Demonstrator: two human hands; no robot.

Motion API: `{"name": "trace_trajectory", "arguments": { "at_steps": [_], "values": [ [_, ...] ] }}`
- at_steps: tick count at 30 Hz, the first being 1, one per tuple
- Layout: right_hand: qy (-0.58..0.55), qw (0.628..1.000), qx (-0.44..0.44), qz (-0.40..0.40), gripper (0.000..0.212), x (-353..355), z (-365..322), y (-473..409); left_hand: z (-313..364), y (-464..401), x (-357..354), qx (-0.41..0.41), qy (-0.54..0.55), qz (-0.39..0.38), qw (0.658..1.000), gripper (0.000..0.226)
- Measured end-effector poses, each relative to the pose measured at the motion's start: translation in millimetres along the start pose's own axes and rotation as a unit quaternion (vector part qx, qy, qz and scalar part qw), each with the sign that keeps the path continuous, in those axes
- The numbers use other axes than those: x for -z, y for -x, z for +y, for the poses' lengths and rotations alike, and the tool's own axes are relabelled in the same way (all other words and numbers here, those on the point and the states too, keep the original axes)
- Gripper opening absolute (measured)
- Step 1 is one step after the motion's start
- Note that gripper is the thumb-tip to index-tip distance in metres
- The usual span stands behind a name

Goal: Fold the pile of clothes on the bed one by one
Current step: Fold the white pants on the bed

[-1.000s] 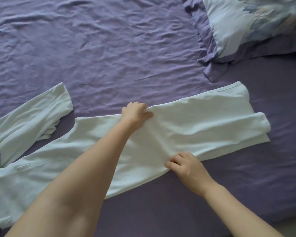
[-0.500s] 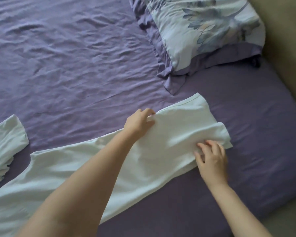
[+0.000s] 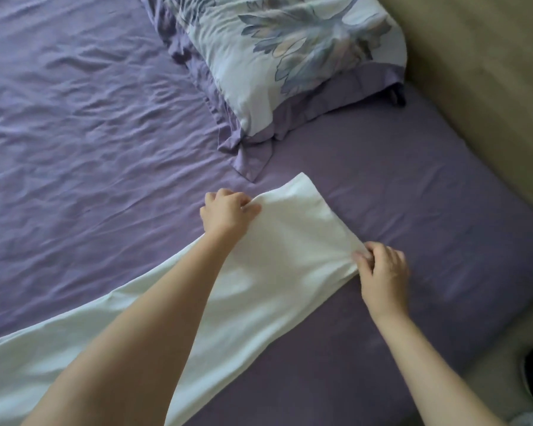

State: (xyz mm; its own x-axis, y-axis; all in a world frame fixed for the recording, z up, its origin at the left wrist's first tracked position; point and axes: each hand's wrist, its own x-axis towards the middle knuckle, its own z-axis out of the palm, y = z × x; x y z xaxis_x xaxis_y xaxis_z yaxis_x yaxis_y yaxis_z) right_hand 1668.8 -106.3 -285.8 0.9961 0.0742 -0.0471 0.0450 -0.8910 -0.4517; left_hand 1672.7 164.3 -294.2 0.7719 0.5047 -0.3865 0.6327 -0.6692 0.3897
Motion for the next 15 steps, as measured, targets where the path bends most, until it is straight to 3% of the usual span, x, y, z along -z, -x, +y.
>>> {"name": "trace_trajectory", "arguments": {
  "at_steps": [5,8,10,12,14,15],
  "values": [
    [-0.027,0.997,-0.061,-0.032,0.021,0,4,-7,33,-12,-3,-0.064,0.012,-0.103,0.993,0.040],
    [-0.040,0.994,-0.054,-0.084,0.018,8,2,-11,51,-14,1,-0.053,0.078,-0.161,0.982,0.045],
    [-0.065,0.996,-0.020,-0.061,0.017,20,4,-14,55,-16,8,-0.029,0.197,-0.148,0.969,0.039],
    [-0.049,0.998,0.019,-0.027,0.017,28,5,-16,60,-18,11,-0.013,0.237,-0.099,0.966,0.031],
    [-0.030,0.998,0.014,-0.054,0.015,27,8,-23,70,-17,3,-0.031,0.079,-0.069,0.994,0.015],
    [-0.041,0.996,-0.001,-0.082,0.013,25,10,-26,74,-13,-4,-0.039,0.011,-0.059,0.997,0.024]
  ]
}}
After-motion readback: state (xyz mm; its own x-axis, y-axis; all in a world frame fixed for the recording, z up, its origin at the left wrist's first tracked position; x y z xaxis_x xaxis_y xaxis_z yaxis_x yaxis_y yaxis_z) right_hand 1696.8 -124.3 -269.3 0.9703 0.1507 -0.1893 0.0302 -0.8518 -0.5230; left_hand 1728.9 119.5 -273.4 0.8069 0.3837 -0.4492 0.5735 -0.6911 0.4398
